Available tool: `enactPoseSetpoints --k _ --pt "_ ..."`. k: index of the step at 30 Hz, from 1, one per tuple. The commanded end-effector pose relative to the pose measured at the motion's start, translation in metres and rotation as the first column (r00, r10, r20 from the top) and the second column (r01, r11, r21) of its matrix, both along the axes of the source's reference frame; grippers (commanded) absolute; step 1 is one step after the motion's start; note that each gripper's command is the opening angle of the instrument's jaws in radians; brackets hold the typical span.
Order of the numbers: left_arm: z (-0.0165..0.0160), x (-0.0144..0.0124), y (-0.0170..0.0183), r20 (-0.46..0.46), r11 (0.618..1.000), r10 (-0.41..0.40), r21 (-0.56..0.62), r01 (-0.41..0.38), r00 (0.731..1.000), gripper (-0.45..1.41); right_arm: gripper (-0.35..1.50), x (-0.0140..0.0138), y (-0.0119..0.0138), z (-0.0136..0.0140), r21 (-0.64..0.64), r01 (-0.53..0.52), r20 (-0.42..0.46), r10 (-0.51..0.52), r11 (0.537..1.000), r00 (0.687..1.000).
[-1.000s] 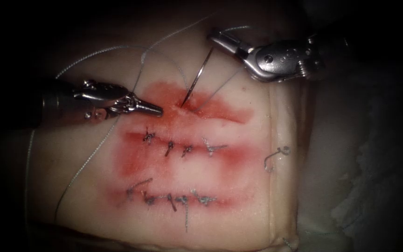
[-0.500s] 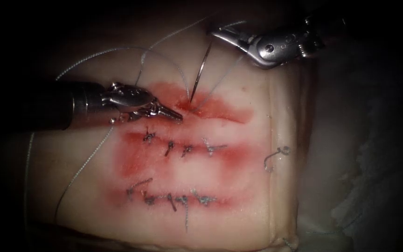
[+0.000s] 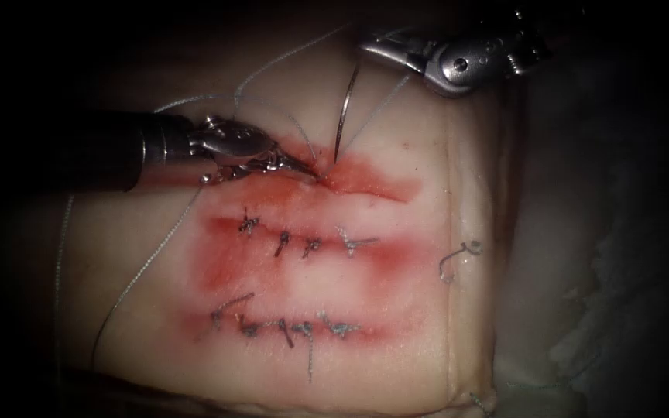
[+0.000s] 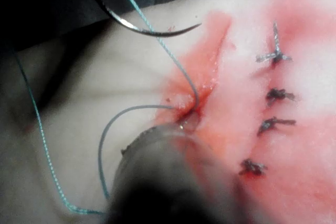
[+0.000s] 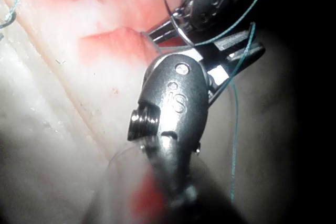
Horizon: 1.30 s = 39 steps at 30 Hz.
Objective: Wound Closure
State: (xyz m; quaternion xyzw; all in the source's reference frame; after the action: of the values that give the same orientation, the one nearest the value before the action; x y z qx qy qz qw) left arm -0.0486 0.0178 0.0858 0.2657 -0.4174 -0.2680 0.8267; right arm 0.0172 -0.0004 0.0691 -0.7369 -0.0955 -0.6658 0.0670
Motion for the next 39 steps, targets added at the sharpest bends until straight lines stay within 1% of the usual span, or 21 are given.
enactPoseSetpoints --k 1,6,8,12,14,16,17,18,19,21,22,24,25,27,29,30,31,32,35,36,39 --pt "0.0003 -0.0009 0.0005 -0.002 1.000 0.001 -0.010 -0.001 1.000 -0.45 -0.35 0.0012 0.0001 0.0003 -0.013 0.004 -0.006 -0.004 1.000 1.000" --pt "0.0002 -0.0016 0.0007 -0.036 0.997 0.020 -0.069 -0.023 0.999 -0.45 -0.35 0.0018 0.0000 0.0002 -0.046 0.023 -0.015 -0.024 0.999 1.000" --pt "0.0001 -0.0018 0.0008 -0.052 0.995 0.040 -0.092 -0.045 0.998 -0.45 -0.35 0.0019 -0.0001 0.0001 -0.050 0.029 -0.014 -0.029 0.998 0.999" --pt "-0.0002 -0.0021 0.0011 -0.095 0.981 0.106 -0.153 -0.120 0.990 -0.45 -0.35 0.0019 0.0000 0.0001 -0.049 0.032 -0.016 -0.033 0.998 0.999" --pt "-0.0005 -0.0023 0.0015 -0.100 0.972 0.179 -0.138 -0.192 0.979 -0.45 -0.35 0.0018 0.0001 0.0001 -0.049 0.033 -0.016 -0.033 0.998 0.999" --pt "-0.0006 -0.0023 0.0015 -0.094 0.967 0.220 -0.106 -0.230 0.971 -0.45 -0.35 0.0019 0.0003 0.0002 -0.055 0.062 -0.028 -0.064 0.997 0.998" --pt "-0.0009 -0.0025 0.0013 -0.087 0.954 0.279 -0.084 -0.287 0.956 -0.45 -0.35 0.0020 0.0005 0.0002 -0.060 0.090 -0.043 -0.092 0.994 0.995" --pt "-0.0010 -0.0028 0.0013 -0.101 0.947 0.303 -0.082 -0.312 0.948 -0.45 -0.35 0.0021 0.0006 0.0002 -0.066 0.105 -0.051 -0.109 0.992 0.993" --pt "-0.0011 -0.0033 0.0013 -0.126 0.927 0.356 -0.073 -0.367 0.926 -0.45 -0.35 0.0021 0.0007 0.0003 -0.069 0.136 -0.068 -0.141 0.988 0.988" --pt "-0.0012 -0.0038 0.0013 -0.147 0.913 0.391 -0.063 -0.403 0.909 -0.45 -0.35 0.0022 0.0007 0.0003 -0.074 0.162 -0.079 -0.168 0.984 0.983" --pt "-0.0011 -0.0041 0.0014 -0.148 0.901 0.421 -0.044 -0.432 0.895 -0.45 -0.35 0.0023 0.0008 0.0004 -0.079 0.169 -0.083 -0.176 0.982 0.981" --pt "-0.0010 -0.0047 0.0016 -0.130 0.871 0.485 -0.013 -0.490 0.865 -0.45 -0.35 0.0026 0.0010 0.0005 -0.107 0.185 -0.090 -0.195 0.977 0.977" --pt "-0.0010 -0.0049 0.0016 -0.120 0.862 0.503 0.001 -0.506 0.856 -0.45 -0.35 0.0027 0.0011 0.0005 -0.112 0.187 -0.090 -0.197 0.976 0.976" --pt "-0.0009 -0.0049 0.0016 -0.110 0.855 0.518 0.065 -0.514 0.848 -0.45 -0.35 0.0029 0.0011 0.0006 -0.117 0.187 -0.090 -0.198 0.975 0.976" --pt "-0.0009 -0.0046 0.0015 -0.102 0.858 0.504 0.173 -0.484 0.857 -0.45 -0.35 0.0035 0.0009 0.0010 -0.118 0.195 -0.075 -0.205 0.974 0.976" --pt "-0.0009 -0.0045 0.0016 -0.095 0.857 0.502 0.191 -0.479 0.860 -0.45 -0.35 0.0036 0.0009 0.0012 -0.118 0.196 -0.071 -0.206 0.973 0.976" --pt "-0.0007 -0.0043 0.0019 -0.081 0.855 0.489 0.245 -0.458 0.869 -0.45 -0.35 0.0038 0.0008 0.0014 -0.125 0.198 -0.064 -0.207 0.972 0.976" --pt "-0.0007 -0.0041 0.0022 -0.066 0.847 0.486 0.279 -0.452 0.872 -0.45 -0.35 0.0040 0.0006 0.0017 -0.148 0.170 -0.043 -0.178 0.974 0.983" --pt "-0.0010 -0.0030 0.0027 -0.051 0.827 0.500 0.326 -0.459 0.865 -0.45 -0.35 0.0040 0.0001 0.0021 -0.147 0.141 -0.013 -0.145 0.979 0.989" --pt "-0.0013 -0.0023 0.0029 -0.052 0.822 0.503 0.337 -0.460 0.862 -0.45 -0.35 0.0038 -0.0002 0.0024 -0.149 0.150 0.020 -0.148 0.977 0.989" --pt "-0.0017 -0.0011 0.0035 -0.057 0.825 0.496 0.342 -0.449 0.867 -0.45 -0.35 0.0035 -0.0006 0.0028 -0.157 0.158 0.095 -0.144 0.975 0.985"
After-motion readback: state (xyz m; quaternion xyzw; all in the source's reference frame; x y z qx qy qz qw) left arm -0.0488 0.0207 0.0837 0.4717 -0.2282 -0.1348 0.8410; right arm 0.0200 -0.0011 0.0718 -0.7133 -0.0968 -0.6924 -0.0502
